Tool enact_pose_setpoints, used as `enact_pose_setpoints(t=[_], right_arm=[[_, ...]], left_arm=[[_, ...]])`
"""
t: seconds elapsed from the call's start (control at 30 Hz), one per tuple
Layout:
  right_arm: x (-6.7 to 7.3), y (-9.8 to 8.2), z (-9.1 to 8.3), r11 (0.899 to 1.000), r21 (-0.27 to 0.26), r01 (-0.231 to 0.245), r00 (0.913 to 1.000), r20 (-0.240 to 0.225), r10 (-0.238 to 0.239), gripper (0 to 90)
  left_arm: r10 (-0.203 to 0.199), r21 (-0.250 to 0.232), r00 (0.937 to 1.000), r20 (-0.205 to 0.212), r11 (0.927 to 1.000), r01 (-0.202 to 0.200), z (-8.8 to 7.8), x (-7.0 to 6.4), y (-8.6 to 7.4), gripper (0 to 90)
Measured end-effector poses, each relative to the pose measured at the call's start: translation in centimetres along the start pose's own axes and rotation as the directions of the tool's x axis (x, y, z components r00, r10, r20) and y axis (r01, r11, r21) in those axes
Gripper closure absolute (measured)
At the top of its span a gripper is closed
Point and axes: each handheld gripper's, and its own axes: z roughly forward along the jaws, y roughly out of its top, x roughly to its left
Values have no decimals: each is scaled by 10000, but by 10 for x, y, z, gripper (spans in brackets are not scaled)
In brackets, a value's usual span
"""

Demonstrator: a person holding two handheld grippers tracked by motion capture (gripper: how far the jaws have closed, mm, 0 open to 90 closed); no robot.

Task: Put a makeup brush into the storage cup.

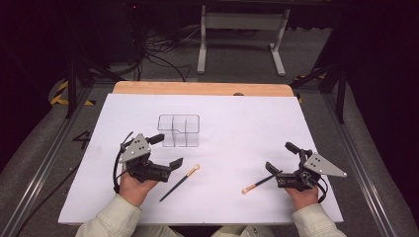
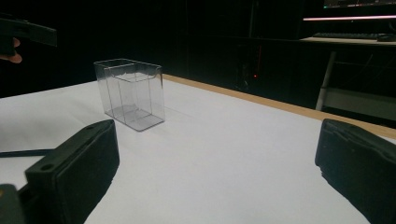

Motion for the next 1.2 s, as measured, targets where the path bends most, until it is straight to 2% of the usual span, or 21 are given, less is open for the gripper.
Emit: enact_pose_setpoints(t=[0.13,0.27,0.53,0.67,0.73,0.77,0.8,0.83,0.87,0.97,1.1,1.13,1.2], right_arm=[[0,0,-1,10000,3,-30,10000,-13,30,0],[-1,0,-1,10000,4,-45,10000,-38,45,0],[0,0,-1,10000,-29,-62,9999,-110,61,0],[-1,0,-1,9996,83,-269,9991,-314,272,3],[-1,0,-1,9995,62,-317,9989,-355,319,3],[-1,0,-1,9994,68,-325,9989,-328,327,3],[-2,0,-1,9994,32,-336,9988,-348,336,3],[-2,0,-1,9994,32,-336,9988,-348,336,3],[-1,0,-1,9995,11,-300,9990,-335,300,3],[-1,0,-1,9998,-61,-164,9992,-360,161,1],[-1,-1,-1,9998,-18,-191,9993,-337,190,1],[-1,-1,-1,9998,-35,-183,9993,-339,182,1],[-1,0,-1,9999,-56,-162,9994,-321,160,1]], left_arm=[[-1,806,10000,-1,9967,2,3,1,9,17],[-3,1491,10000,-1,9888,3,8,3,14,17],[14,2655,10000,-18,9641,-9,15,-1,23,21],[51,3108,10000,23,9504,-55,18,-1,26,24],[34,3335,10000,86,9427,-60,21,-2,27,29],[-1,3537,9999,141,9353,-49,23,-2,28,29],[-68,3652,9998,194,9309,-8,25,-2,28,31],[-68,3652,9998,194,9309,-8,25,-2,28,31],[-139,3832,9996,237,9236,38,26,-1,29,31],[-257,4139,9992,295,9102,112,29,0,30,33],[-213,4564,9991,375,8898,18,34,0,30,34],[-134,4712,9991,406,8820,-73,35,0,31,34],[-72,4828,9996,270,8757,-67,38,-2,31,32]])
